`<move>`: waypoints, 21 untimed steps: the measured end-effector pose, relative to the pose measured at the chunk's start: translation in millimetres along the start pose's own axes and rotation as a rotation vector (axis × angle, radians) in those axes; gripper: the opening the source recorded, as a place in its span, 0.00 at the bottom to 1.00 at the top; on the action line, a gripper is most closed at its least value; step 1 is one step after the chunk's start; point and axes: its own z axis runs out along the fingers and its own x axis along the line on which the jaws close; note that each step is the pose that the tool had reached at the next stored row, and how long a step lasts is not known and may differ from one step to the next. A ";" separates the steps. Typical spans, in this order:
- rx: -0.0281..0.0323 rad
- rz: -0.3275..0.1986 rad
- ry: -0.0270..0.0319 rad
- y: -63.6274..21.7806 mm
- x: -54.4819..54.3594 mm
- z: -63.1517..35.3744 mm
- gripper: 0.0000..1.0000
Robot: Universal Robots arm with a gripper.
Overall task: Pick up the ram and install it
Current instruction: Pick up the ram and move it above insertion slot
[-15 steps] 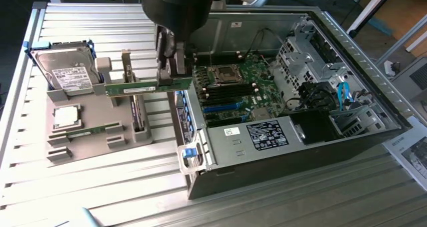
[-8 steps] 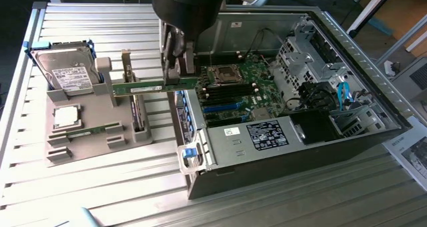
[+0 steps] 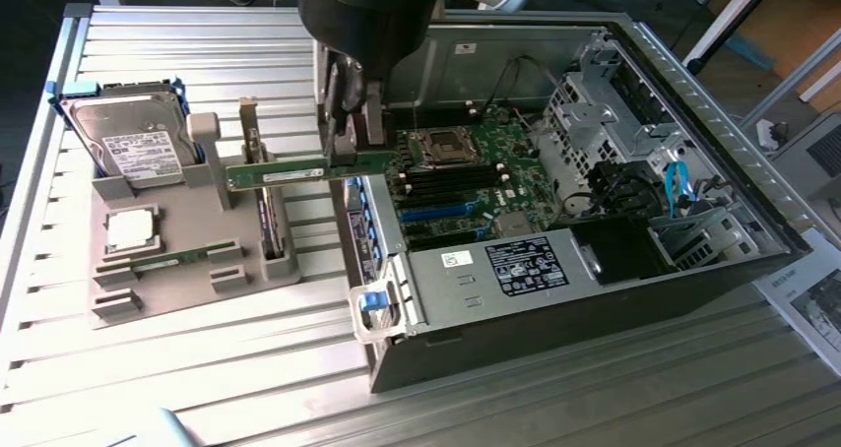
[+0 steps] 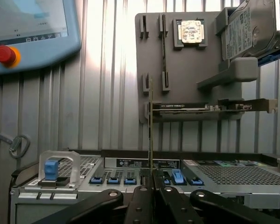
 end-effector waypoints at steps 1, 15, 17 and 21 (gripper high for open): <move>0.0007 0.000 -0.0001 -0.1 0.0 0.0 0.12; 0.0030 -0.001 -0.0052 -27.8 0.9 -1.3 0.12; 0.0029 -0.001 -0.0063 -38.0 1.3 -1.7 0.12; 0.0030 -0.001 -0.0083 -59.1 2.0 -2.6 0.12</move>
